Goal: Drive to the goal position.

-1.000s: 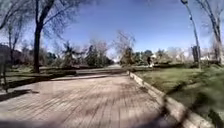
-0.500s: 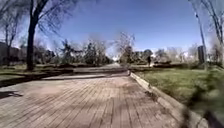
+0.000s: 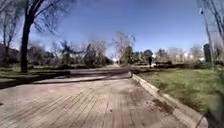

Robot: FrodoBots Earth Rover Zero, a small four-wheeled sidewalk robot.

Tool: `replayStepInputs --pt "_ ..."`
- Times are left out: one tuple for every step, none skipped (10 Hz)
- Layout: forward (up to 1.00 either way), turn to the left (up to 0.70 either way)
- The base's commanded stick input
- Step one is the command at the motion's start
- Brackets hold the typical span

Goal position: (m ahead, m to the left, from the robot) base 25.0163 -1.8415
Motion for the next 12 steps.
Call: replayStepInputs --pt "1.00 0.00" --pt "1.00 0.00" --pt "1.00 0.00" --pt "1.00 0.00" --pt "1.00 0.00" --pt "1.00 0.00" --pt "1.00 0.00" --pt "1.00 0.00" --pt "1.00 0.00" --pt "1.00 0.00" --pt "1.00 0.00" --pt "1.00 0.00"
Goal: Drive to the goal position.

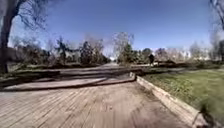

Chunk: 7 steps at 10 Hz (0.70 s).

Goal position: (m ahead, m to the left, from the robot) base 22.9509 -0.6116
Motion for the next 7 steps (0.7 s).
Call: replayStepInputs --pt "1.00 0.00" --pt "1.00 0.00" --pt "1.00 0.00" --pt "1.00 0.00" --pt "1.00 0.00" --pt "1.00 0.00" --pt "1.00 0.00"
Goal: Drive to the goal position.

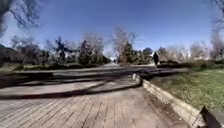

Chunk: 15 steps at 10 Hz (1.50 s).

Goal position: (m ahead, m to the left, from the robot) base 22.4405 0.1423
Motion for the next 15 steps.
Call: replayStepInputs --pt "1.00 0.00" --pt "1.00 0.00" --pt "1.00 0.00" --pt "1.00 0.00" --pt "1.00 0.00" --pt "1.00 0.00" --pt "1.00 0.00" --pt "1.00 0.00" --pt "1.00 0.00" --pt "1.00 0.00" --pt "1.00 0.00" --pt "1.00 0.00" --pt "1.00 0.00" --pt "1.00 0.00" --pt "1.00 0.00"
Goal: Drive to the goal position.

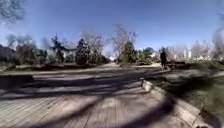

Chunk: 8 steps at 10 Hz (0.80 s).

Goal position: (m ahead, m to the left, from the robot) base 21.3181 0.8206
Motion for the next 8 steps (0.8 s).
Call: replayStepInputs --pt "1.00 0.00" --pt "1.00 0.00" --pt "1.00 0.00" --pt "1.00 0.00" --pt "1.00 0.00" --pt "1.00 0.00" --pt "1.00 0.00" --pt "1.00 0.00"
